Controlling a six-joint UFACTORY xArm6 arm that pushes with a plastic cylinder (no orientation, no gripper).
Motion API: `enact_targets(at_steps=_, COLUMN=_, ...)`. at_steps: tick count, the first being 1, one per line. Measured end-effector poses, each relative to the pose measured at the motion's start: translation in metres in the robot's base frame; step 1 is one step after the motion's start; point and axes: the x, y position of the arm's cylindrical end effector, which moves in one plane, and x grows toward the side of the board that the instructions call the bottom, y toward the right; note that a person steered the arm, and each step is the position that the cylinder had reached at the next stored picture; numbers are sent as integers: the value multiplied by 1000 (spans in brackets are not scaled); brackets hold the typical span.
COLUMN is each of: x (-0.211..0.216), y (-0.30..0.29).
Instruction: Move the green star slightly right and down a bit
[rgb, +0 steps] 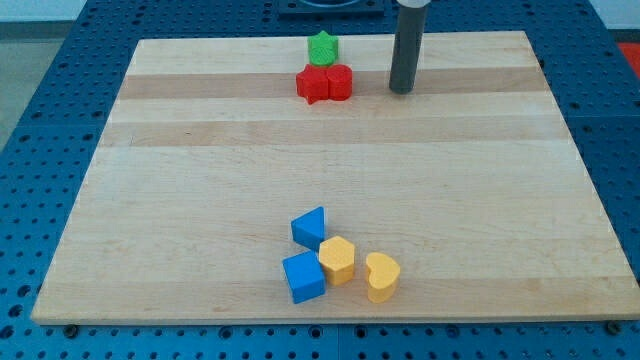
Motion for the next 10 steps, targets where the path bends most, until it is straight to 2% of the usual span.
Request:
enact_targets(at_steps=1, x=9, y=0)
enact_targets(at_steps=2, x=54, y=-14)
enact_targets(at_steps=3, x=54, y=-14)
enact_targets(at_steps=5, x=123, y=-108)
enact_targets(at_steps=7, x=125, y=-134)
enact_targets(at_steps=8, x=84, y=-164)
enact_targets(at_steps=9, x=26, y=-169)
enact_targets(at_steps=10, x=-56, y=-169)
